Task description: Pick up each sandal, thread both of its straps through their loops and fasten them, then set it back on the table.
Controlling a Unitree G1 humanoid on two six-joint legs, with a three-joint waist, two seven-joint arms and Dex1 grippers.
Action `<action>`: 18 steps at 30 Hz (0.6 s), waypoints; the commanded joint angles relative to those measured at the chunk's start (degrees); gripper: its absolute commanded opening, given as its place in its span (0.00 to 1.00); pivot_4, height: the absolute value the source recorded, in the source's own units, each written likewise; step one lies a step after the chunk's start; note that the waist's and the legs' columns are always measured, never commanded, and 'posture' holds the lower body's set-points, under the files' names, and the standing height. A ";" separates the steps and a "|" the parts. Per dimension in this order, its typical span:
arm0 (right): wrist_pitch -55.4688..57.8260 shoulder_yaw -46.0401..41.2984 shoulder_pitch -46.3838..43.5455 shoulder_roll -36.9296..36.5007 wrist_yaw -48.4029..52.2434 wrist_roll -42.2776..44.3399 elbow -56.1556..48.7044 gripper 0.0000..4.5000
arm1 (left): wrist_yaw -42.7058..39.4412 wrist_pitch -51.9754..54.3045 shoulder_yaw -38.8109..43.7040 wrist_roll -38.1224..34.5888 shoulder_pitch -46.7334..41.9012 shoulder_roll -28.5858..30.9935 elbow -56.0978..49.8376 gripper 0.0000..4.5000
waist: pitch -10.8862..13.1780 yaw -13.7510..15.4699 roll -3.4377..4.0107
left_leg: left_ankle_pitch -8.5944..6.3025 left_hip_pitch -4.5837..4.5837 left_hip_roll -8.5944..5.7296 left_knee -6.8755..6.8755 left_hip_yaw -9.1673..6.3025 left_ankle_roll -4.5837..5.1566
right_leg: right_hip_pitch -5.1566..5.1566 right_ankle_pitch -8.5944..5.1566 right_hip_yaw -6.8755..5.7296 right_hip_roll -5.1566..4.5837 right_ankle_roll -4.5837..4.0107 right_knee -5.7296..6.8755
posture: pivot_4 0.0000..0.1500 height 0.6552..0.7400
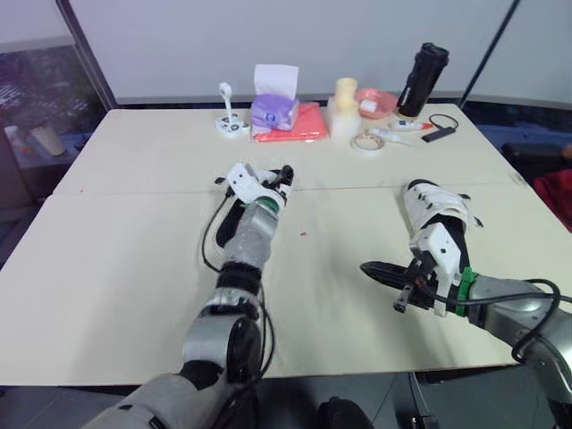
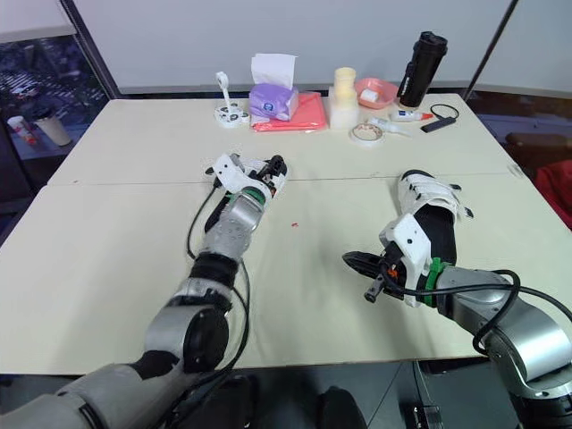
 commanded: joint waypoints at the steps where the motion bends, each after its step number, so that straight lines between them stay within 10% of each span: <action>1: -1.60 0.19 -0.08 -0.01 0.88 -0.61 -0.03 0.00 | -5.54 21.42 -10.88 -0.56 5.87 8.65 -19.93 0.99 | 0.00 -0.60 0.00 | 0.02 0.00 0.01 0.00 -0.01 -0.04 | -0.06 -0.01 0.00 0.01 0.00 0.13 | 1.00 1.00; 11: -6.35 2.90 -2.42 0.48 6.34 -2.76 7.94 0.00 | -31.15 30.89 -24.68 2.58 14.78 42.28 -50.59 0.99 | 0.00 -1.70 0.02 | 0.06 0.08 0.05 0.07 -0.03 -0.10 | -0.01 -0.03 0.03 0.05 -0.04 0.35 | 1.00 1.00; 18: -10.79 5.87 -5.87 2.16 8.94 -5.79 15.16 0.00 | -33.19 32.81 -15.17 -1.88 19.25 43.04 -48.67 0.99 | -0.02 -1.64 0.05 | -0.06 0.15 0.06 0.08 0.00 0.12 | 0.03 -0.04 0.05 0.03 -0.07 0.36 | 1.00 1.00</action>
